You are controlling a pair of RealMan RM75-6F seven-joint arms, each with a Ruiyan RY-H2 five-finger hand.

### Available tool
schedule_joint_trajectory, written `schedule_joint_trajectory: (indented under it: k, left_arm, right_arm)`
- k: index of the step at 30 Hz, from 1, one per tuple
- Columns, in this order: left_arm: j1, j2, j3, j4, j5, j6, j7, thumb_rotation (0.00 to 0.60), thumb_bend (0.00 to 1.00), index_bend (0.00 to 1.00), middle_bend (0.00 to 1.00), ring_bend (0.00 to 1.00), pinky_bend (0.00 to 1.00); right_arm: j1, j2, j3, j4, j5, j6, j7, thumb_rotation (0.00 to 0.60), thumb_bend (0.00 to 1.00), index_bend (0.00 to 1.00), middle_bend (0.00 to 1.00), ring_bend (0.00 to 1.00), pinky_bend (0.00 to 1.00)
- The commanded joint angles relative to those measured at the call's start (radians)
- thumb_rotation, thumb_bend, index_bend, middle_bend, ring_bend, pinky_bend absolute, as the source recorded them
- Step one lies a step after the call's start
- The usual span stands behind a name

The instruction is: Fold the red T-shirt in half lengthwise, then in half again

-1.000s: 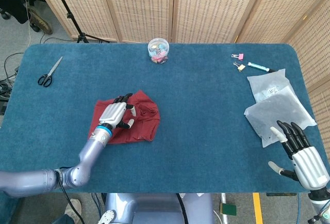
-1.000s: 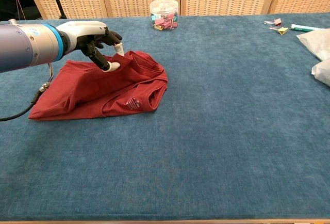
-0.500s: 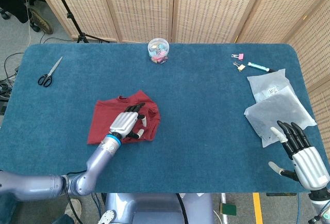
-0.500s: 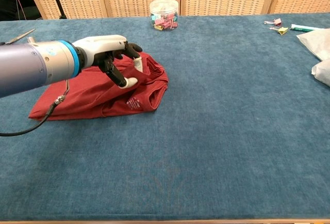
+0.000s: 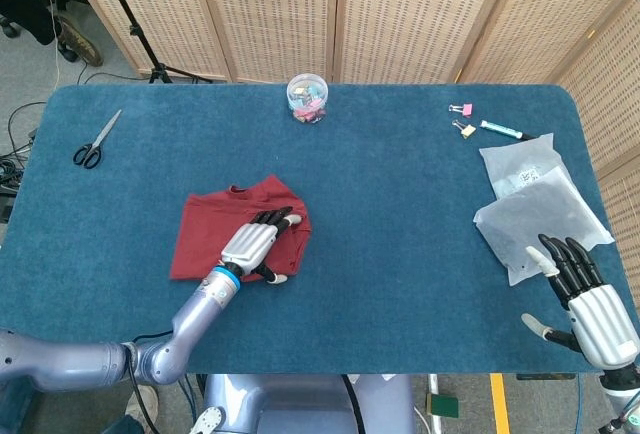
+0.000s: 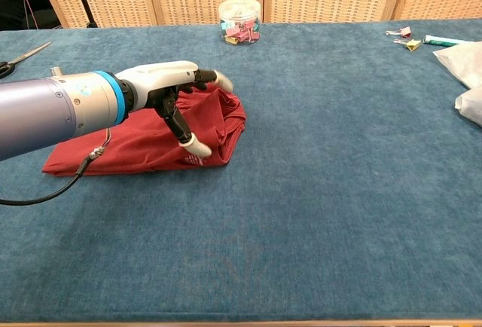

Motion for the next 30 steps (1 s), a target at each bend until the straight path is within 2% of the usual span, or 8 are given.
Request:
schedule_joint_trajectory:
  k: [1, 6, 14, 21, 26, 30]
  left_arm:
    - [0.014, 0.004, -0.003, 0.0, 0.047, -0.001, -0.035, 0.6, 0.0, 0.0, 0.0, 0.0, 0.0]
    - [0.041, 0.006, -0.013, 0.007, 0.154, 0.003, -0.123, 0.6, 0.0, 0.0, 0.0, 0.0, 0.0]
    - [0.087, 0.04, -0.011, 0.047, 0.383, 0.021, -0.309, 0.6, 0.0, 0.0, 0.0, 0.0, 0.0]
    - [0.101, 0.051, -0.003, 0.118, 0.43, 0.045, -0.306, 0.6, 0.0, 0.0, 0.0, 0.0, 0.0]
    - [0.103, 0.059, 0.011, 0.127, 0.421, -0.005, -0.335, 0.6, 0.0, 0.0, 0.0, 0.0, 0.0]
    - [0.106, 0.094, 0.039, 0.1, 0.464, -0.048, -0.374, 0.6, 0.0, 0.0, 0.0, 0.0, 0.0]
  right_arm:
    - [0.0, 0.0, 0.0, 0.0, 0.0, -0.001, -0.001, 0.6, 0.0, 0.0, 0.0, 0.0, 0.0]
    - [0.0, 0.001, -0.001, -0.002, -0.002, -0.001, -0.003, 0.6, 0.0, 0.0, 0.0, 0.0, 0.0]
    - [-0.001, 0.001, -0.001, -0.003, -0.002, -0.001, -0.006, 0.6, 0.0, 0.0, 0.0, 0.0, 0.0]
    - [0.0, 0.001, -0.002, -0.005, -0.004, -0.004, -0.01, 0.6, 0.0, 0.0, 0.0, 0.0, 0.0]
    - [0.0, 0.002, -0.001, -0.006, -0.001, -0.007, -0.011, 0.6, 0.0, 0.0, 0.0, 0.0, 0.0]
    - [0.0, 0.003, 0.0, -0.005, 0.002, -0.006, -0.006, 0.6, 0.0, 0.0, 0.0, 0.0, 0.0]
